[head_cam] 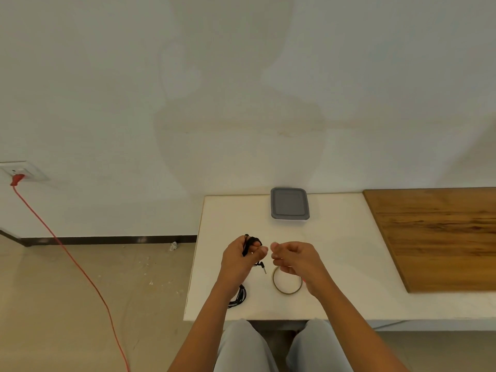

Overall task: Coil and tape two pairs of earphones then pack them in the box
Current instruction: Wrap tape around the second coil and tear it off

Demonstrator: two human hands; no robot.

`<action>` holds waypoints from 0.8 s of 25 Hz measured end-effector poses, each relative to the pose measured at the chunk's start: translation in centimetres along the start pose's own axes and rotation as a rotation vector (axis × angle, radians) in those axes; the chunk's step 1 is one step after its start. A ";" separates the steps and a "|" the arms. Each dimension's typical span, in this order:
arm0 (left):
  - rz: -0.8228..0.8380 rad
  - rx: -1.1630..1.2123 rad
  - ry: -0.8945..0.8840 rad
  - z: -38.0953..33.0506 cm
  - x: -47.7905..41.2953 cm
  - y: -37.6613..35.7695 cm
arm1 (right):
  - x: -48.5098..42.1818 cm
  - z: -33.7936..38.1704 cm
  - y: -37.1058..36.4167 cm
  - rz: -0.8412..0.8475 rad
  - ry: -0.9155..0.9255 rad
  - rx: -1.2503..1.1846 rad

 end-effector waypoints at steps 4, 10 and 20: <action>-0.020 0.006 -0.026 -1.7 1.5 -0.1 | 2.0 1.5 -0.5 0.015 0.000 -0.040; 0.029 -0.129 -0.042 -4.1 3.5 -1.2 | 5.0 0.9 -0.5 -0.050 -0.130 -0.176; -0.002 -0.416 -0.074 -7.1 5.5 -1.6 | 8.2 1.0 -0.8 -0.160 -0.167 -0.414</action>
Point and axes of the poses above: each hand's wrist, its own x-axis away from the middle knuckle, its own y-axis out of the back of the hand, z = x × y, the point moved 10 cm from there along -x, towards the middle knuckle, and after that the axes turned 13 degrees about z, right-handed, at the moved point
